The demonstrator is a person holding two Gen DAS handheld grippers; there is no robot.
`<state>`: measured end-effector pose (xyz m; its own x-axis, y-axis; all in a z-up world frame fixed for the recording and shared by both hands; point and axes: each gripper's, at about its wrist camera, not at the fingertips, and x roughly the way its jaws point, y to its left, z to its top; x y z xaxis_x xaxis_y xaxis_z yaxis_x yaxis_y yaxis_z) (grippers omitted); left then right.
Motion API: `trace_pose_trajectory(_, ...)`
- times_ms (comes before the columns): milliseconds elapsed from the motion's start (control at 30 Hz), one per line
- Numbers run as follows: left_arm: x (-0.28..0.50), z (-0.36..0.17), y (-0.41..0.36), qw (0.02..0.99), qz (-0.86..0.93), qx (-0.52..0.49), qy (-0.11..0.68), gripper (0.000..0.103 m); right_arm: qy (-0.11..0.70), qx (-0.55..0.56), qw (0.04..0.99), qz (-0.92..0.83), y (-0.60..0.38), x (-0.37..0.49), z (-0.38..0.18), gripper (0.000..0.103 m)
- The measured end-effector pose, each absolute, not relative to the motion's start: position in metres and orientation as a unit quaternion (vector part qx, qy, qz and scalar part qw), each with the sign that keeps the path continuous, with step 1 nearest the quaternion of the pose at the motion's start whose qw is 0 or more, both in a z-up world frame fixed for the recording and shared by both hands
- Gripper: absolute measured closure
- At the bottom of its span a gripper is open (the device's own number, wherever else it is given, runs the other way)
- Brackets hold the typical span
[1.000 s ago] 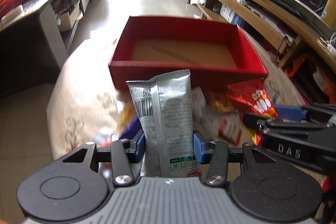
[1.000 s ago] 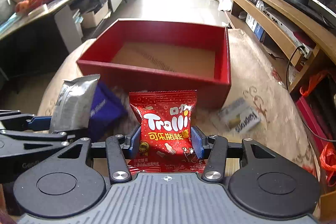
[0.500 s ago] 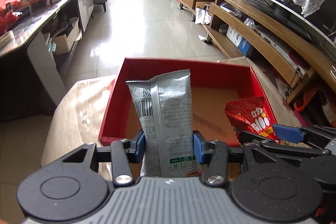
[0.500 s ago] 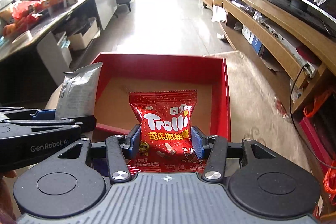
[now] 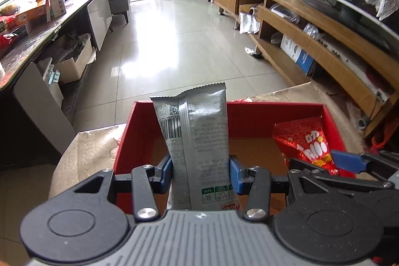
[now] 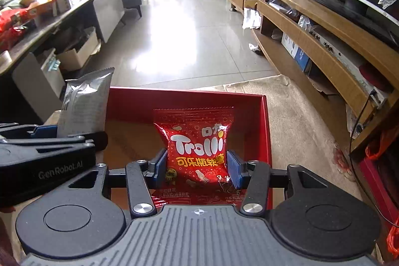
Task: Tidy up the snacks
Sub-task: 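Lift both bags and carry them over the red box, then lower both bags into the red box and open both tools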
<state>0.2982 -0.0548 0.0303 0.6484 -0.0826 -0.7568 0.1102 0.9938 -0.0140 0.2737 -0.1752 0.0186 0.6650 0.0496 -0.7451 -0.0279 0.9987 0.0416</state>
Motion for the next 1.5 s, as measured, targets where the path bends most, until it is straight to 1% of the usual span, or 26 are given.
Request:
trace_pose_trajectory(333,0.320,-0.009,-0.055,0.890,-0.035,0.034,0.453,0.061,0.434,0.007,0.900,0.025,-0.169,0.296,-0.016,0.046)
trace_pose_trajectory(700,0.324,-0.024,-0.051,0.878,-0.029,0.034,0.477,0.060,0.444,-0.003,0.895,0.026,-0.164,0.299,-0.024,0.041)
trace_pose_trajectory(800,0.323,-0.022,-0.051,0.879,-0.026,0.035,0.475,0.059,0.442,-0.002,0.897,0.027,-0.164,0.300,-0.023,0.040)
trace_pose_trajectory(967,0.323,-0.014,-0.044,0.884,-0.021,0.027,0.467,0.053,0.433,0.001,0.901,0.028,-0.164,0.299,-0.017,0.037)
trace_pose_trajectory(1033,0.322,-0.010,-0.041,0.886,-0.018,0.023,0.464,0.052,0.429,0.001,0.903,0.029,-0.164,0.298,-0.015,0.033)
trace_pose_trajectory(1067,0.321,-0.007,-0.039,0.886,-0.018,0.022,0.462,0.051,0.425,-0.003,0.905,0.024,-0.163,0.298,-0.013,0.027)
trace_pose_trajectory(1100,0.320,-0.005,-0.038,0.888,-0.019,0.022,0.460,0.049,0.422,-0.010,0.906,0.017,-0.163,0.297,-0.012,0.024)
trace_pose_trajectory(1200,0.315,0.003,-0.035,0.891,-0.022,0.015,0.453,0.043,0.413,-0.013,0.910,0.010,-0.166,0.295,-0.005,0.024)
trace_pose_trajectory(1500,0.288,0.027,-0.028,0.899,-0.034,-0.002,0.436,0.041,0.395,-0.018,0.919,-0.005,-0.164,0.277,0.019,0.024)
